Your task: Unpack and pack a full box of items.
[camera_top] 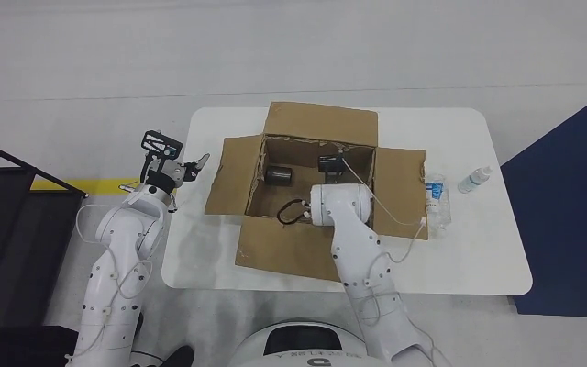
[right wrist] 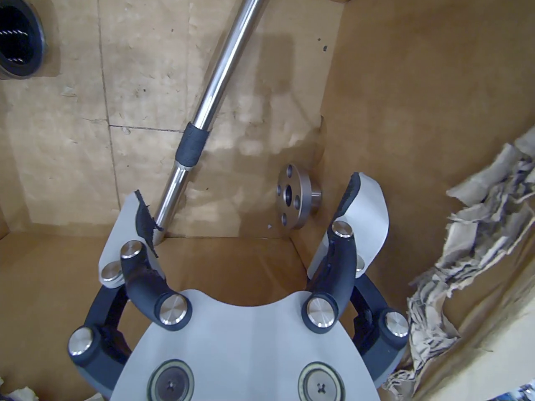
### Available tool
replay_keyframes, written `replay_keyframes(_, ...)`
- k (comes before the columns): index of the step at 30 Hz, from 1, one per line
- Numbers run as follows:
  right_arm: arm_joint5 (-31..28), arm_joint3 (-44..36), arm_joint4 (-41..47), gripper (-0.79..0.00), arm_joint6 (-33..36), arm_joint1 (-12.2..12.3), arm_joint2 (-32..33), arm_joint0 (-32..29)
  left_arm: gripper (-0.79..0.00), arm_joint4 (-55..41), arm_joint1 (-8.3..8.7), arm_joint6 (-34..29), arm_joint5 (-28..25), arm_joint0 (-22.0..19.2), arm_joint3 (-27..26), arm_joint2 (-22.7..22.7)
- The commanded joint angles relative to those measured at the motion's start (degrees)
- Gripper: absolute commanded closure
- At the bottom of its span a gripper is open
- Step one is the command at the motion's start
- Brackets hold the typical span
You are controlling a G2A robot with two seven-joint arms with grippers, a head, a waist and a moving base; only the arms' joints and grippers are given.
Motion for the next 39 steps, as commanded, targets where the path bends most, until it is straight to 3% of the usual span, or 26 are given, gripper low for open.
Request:
replay_keyframes(1,-0.28,2.76,-0.27,-0.770,0.29,-0.39,0.76,1.21,-0.785,0.00,0.00,0.00,0.00,0.00,0.00,0.00)
replay_keyframes(8,-1.47,9.66,2.30,-0.736,1.47,-1.83,1.77,5.68,-0.785,0.00,0.00,0.00,0.00,0.00,0.00,0.00)
replay_keyframes(13,-1.07,10.84,3.96,-0.643,1.08,-2.09,2.07,6.82,-0.785,0.00,0.00,0.00,0.00,0.00,0.00,0.00)
replay_keyframes(23,0.50,13.70,5.84,-0.554,-0.49,-2.61,2.21,8.81,-0.785,0.00,0.00,0.00,0.00,0.00,0.00,0.00)
replay_keyframes(27,1.38,16.08,6.61,-0.557,-1.38,-2.88,2.78,10.20,-0.785,0.00,0.00,0.00,0.00,0.00,0.00,0.00)
replay_keyframes(32,2.00,19.33,7.69,-0.443,-2.00,-3.25,3.27,11.89,-0.785,0.00,0.00,0.00,0.00,0.00,0.00,0.00)
replay_keyframes(33,2.11,19.88,8.01,-0.391,-2.11,-3.31,3.38,12.10,-0.785,0.00,0.00,0.00,0.00,0.00,0.00,0.00)
replay_keyframes(39,3.04,21.38,9.49,-0.336,-3.04,-3.36,4.61,12.19,-0.785,0.00,0.00,0.00,0.00,0.00,0.00,0.00)
